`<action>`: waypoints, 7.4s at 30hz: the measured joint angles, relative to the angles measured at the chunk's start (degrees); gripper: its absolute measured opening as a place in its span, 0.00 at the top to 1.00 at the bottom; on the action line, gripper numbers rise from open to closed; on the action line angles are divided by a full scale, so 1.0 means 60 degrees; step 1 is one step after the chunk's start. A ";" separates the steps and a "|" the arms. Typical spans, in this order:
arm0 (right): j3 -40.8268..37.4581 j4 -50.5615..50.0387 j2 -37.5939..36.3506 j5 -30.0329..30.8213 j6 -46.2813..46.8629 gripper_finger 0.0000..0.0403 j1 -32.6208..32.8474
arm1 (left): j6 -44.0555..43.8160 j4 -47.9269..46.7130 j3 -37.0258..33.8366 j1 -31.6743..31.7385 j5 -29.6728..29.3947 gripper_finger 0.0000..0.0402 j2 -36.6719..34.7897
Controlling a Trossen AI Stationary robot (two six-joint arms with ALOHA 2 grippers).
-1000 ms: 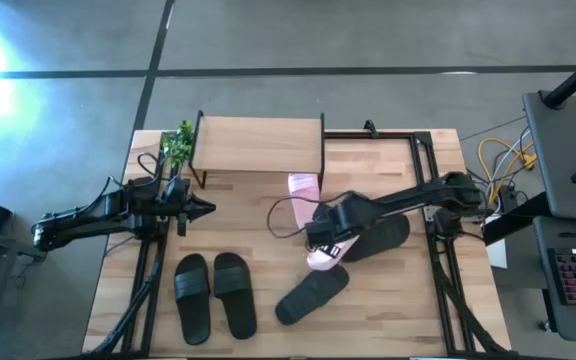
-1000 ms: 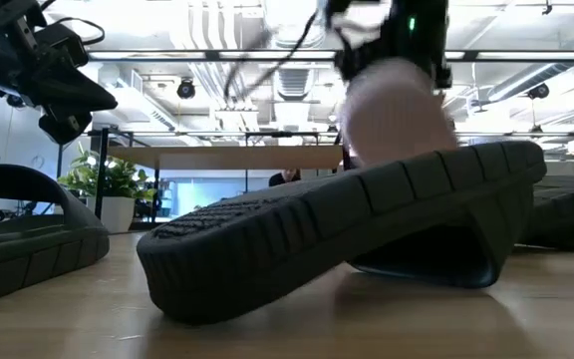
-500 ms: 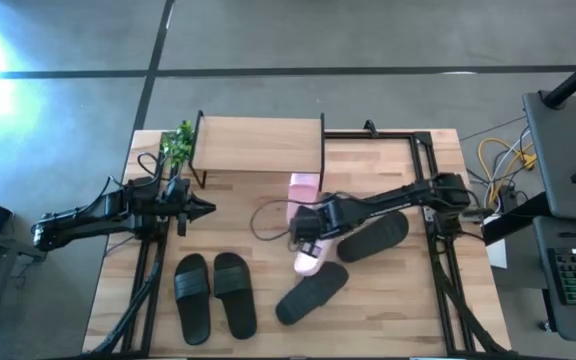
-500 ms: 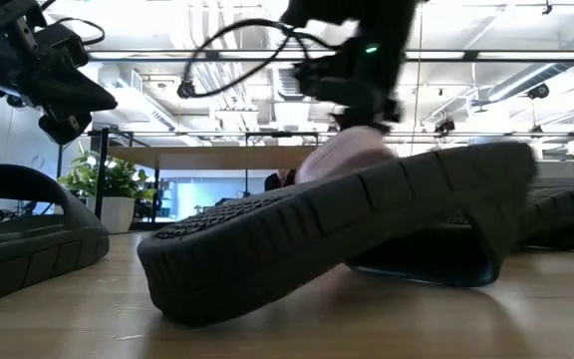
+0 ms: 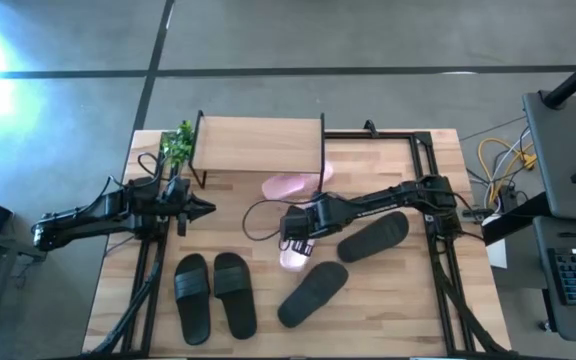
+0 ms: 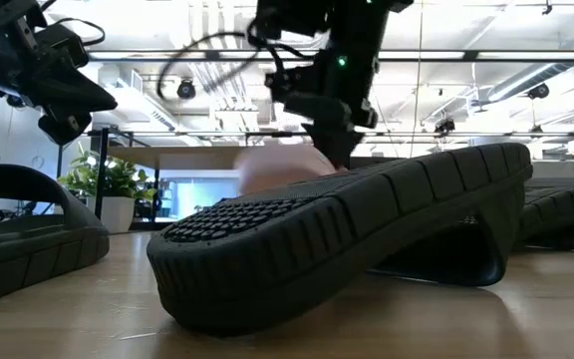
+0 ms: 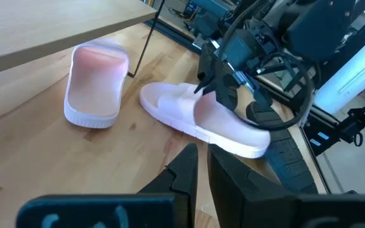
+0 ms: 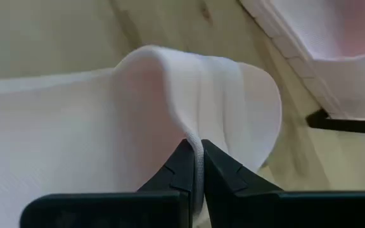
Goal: Pick and place slides into the shelf
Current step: Put the pink slipper under the shelf, then adjust the pink slippers under the shelf
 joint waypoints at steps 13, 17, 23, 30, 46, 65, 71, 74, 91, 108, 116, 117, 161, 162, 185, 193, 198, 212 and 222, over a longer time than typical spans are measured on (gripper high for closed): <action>-0.0135 -0.0232 0.0010 0.2594 0.1554 0.97 -0.1043 | 0.0004 0.0003 0.0000 0.0002 -0.0004 0.95 0.0007; -0.0159 -0.0216 0.0025 0.3387 0.1129 0.97 -0.1123 | 0.0002 0.0009 0.0000 0.0002 -0.0007 0.95 0.0018; -0.0286 0.0463 0.0021 0.3648 -0.0065 0.97 -0.1069 | 0.0004 0.0020 0.0000 0.0002 -0.0004 0.95 0.0007; -0.0739 0.2014 0.0017 0.3106 -0.2425 0.97 -0.0804 | 0.0007 0.0017 0.0000 0.0002 -0.0004 0.95 0.0018; -0.1219 0.2287 0.0010 0.4928 -0.1908 0.97 -0.1974 | 0.0084 0.0013 0.0000 0.0002 -0.0007 0.95 0.0020; -0.1719 0.2416 -0.0016 0.4536 -0.2396 0.96 -0.2323 | 0.0084 0.0006 0.0000 0.0005 -0.0007 0.95 0.0113; -0.1522 0.1971 -0.0005 0.3799 -0.1929 0.83 -0.2133 | 0.0076 0.0009 0.0000 0.0006 -0.0008 0.95 0.0113; -0.1432 0.1285 0.0010 0.3775 -0.1453 0.73 -0.2107 | 0.0074 0.0009 0.0000 0.0006 -0.0007 0.95 0.0110; -0.1157 0.2254 -0.1280 0.1508 -0.0267 0.61 -0.1038 | 0.0069 0.0008 0.0000 0.0003 -0.0006 0.95 0.0112; 0.1220 0.5227 0.2290 0.4385 0.2122 0.97 -0.0935 | 0.0073 0.0031 0.0000 0.0002 -0.0010 0.95 0.0142; 0.3603 0.5488 0.4295 0.5420 0.2222 0.97 -0.1149 | 0.0067 0.0017 0.0000 0.0002 -0.0004 0.95 0.0142; 0.3886 0.5467 0.4549 0.5498 0.2180 0.97 -0.1195 | 0.0066 0.0010 0.0000 0.0002 0.0000 0.95 0.0139; 0.4233 -0.0017 0.4745 0.5706 0.5750 0.97 -0.0573 | 0.0010 -0.0118 0.0000 0.0006 0.0561 0.95 0.0138; 0.4298 -0.0458 0.4681 0.5695 0.6094 0.97 -0.0435 | 0.0011 -0.0118 0.0000 0.0002 0.0561 0.95 0.0136; 0.4720 -0.5990 0.4061 0.3307 1.0683 0.97 0.0728 | 0.0015 -0.0117 0.0000 -0.0001 0.0561 0.95 0.0124; 0.4001 -0.5969 0.4043 0.2515 1.0684 0.97 0.0141 | 0.0018 -0.0120 0.0000 -0.0001 0.0563 0.95 0.0124; 0.3360 -0.5970 0.4043 0.1981 1.0537 0.97 0.0015 | 0.0022 -0.0119 0.0000 -0.0001 0.0565 0.95 0.0124; 0.1839 -0.5958 0.3245 0.3230 1.1126 0.97 -0.0139 | 0.0095 -0.0114 0.0000 0.0006 0.0561 0.95 0.0124; 0.1645 -0.5801 0.2557 0.2538 1.0931 0.97 -0.0013 | 0.0026 -0.0119 0.0000 0.0002 0.0567 0.95 0.0124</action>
